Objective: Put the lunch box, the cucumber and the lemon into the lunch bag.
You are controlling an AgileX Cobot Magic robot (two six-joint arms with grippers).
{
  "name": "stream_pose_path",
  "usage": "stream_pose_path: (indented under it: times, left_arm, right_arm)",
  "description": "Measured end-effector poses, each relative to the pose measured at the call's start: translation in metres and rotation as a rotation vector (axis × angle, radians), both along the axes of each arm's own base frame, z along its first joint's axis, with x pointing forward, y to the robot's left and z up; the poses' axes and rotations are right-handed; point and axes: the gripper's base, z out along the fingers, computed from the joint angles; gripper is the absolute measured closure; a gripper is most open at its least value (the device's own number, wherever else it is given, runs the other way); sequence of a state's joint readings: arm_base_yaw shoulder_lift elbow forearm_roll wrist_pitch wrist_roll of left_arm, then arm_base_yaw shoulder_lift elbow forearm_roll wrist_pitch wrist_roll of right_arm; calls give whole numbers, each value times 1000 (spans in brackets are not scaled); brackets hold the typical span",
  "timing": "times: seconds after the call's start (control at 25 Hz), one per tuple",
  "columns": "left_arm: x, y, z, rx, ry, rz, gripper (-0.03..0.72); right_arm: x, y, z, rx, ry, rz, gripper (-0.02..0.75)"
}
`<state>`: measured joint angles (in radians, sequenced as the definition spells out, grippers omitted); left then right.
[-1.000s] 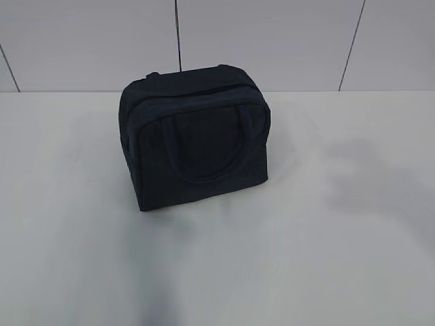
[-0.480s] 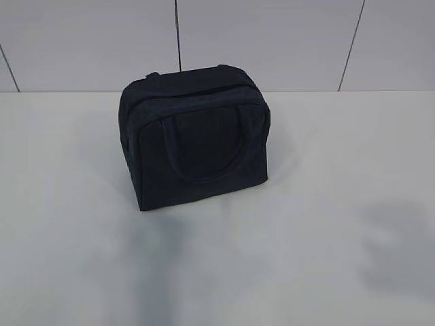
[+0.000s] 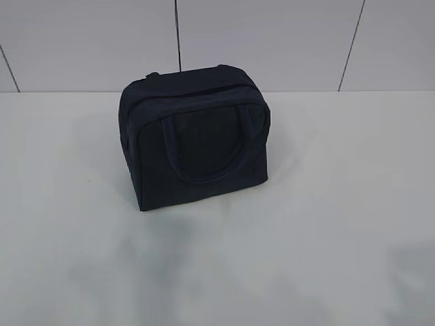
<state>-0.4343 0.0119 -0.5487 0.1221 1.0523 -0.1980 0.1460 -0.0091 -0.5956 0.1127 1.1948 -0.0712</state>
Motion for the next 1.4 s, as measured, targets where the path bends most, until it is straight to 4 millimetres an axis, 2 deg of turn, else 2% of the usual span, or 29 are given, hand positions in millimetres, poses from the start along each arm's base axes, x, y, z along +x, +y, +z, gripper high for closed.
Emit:
stream_pose_path:
  times: [0.44, 0.68, 0.96, 1.4]
  left_arm:
    - [2, 3, -10, 62, 47, 30, 348]
    - [2, 1, -10, 51, 55, 12, 348]
    - [-2, -8, -11, 83, 49, -128, 348]
    - [-2, -8, -11, 93, 46, -139, 348]
  right_arm:
    - [14, -1, -24, -13, 44, -35, 274]
    - [15, -1, -25, -13, 46, -35, 274]
    - [15, -1, -25, -13, 46, -35, 274]
    - [15, -1, -25, -12, 47, -35, 274]
